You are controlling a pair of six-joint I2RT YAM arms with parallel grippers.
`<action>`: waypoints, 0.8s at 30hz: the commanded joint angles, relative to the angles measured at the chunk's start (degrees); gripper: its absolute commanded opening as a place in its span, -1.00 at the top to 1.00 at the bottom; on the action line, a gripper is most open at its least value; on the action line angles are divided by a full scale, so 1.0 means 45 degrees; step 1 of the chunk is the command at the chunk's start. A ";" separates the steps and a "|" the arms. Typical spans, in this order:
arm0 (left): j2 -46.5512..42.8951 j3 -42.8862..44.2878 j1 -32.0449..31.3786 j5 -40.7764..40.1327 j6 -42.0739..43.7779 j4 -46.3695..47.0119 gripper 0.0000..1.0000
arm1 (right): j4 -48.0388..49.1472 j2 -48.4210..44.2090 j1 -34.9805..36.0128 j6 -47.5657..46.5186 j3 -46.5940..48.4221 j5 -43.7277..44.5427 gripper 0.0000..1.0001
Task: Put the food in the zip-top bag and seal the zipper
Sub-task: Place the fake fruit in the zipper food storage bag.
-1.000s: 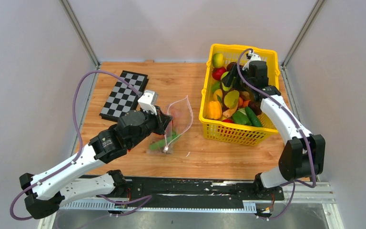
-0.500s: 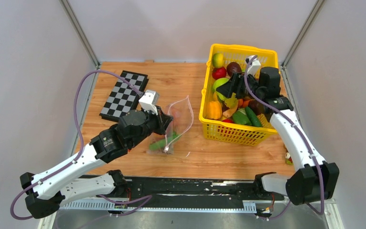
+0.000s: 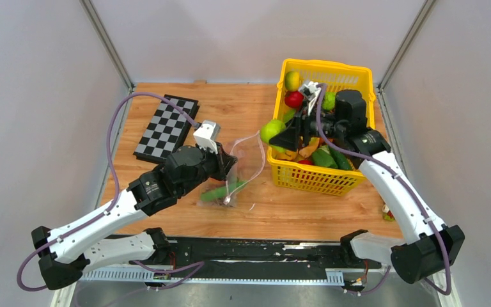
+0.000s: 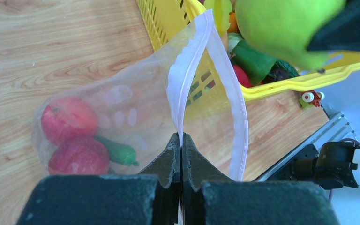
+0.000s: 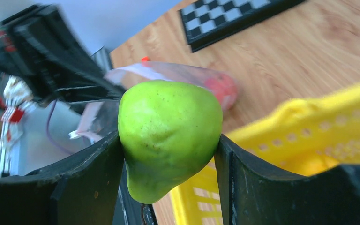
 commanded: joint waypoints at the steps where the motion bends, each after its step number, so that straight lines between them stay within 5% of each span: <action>1: 0.0024 0.0460 -0.0010 0.0202 -0.0256 0.0505 1.00 | -0.1032 -0.0301 0.1446 -0.2042 0.1214 -0.0520 0.16; 12: 0.0104 0.0555 -0.0010 0.0280 -0.0327 0.0565 1.00 | -0.4307 0.1304 0.4021 -0.4461 0.2920 0.2140 0.15; 24: -0.0009 0.0621 -0.0010 0.0179 -0.0206 0.0480 1.00 | -0.4972 0.2558 0.4861 -0.4268 0.3900 0.5322 -0.04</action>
